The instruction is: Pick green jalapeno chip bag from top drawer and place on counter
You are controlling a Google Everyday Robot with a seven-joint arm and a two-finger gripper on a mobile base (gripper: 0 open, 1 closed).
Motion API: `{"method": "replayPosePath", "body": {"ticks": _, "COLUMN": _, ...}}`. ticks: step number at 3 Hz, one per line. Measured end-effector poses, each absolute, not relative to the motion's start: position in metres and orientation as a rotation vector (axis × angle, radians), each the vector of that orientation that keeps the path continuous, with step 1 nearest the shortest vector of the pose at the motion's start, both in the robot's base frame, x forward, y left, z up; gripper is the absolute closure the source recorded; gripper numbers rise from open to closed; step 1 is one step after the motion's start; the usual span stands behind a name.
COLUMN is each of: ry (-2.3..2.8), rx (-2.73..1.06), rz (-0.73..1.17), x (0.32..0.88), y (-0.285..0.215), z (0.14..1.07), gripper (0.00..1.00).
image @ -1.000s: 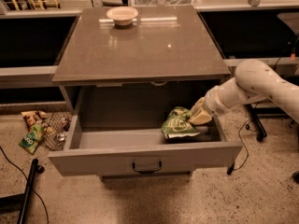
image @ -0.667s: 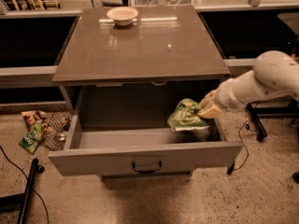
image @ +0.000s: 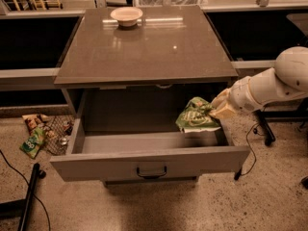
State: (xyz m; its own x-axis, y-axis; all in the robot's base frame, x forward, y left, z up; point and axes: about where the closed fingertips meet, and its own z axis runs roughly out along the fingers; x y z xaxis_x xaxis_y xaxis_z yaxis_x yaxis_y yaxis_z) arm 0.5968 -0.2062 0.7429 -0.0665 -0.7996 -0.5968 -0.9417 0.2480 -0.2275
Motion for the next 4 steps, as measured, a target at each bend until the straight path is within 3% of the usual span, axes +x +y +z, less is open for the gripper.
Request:
{"method": "replayPosePath", "body": {"ticks": 1, "ry": 1.859, "rx": -1.583, "rz": 0.264, "x": 0.597, "y": -0.209, "z": 0.76, "gripper": 1.0}}
{"method": "replayPosePath", "body": {"ticks": 4, "ry": 1.573, "rx": -1.626, "rz": -0.069, "x": 0.621, "y": -0.215, "z": 0.922, "gripper": 1.0}}
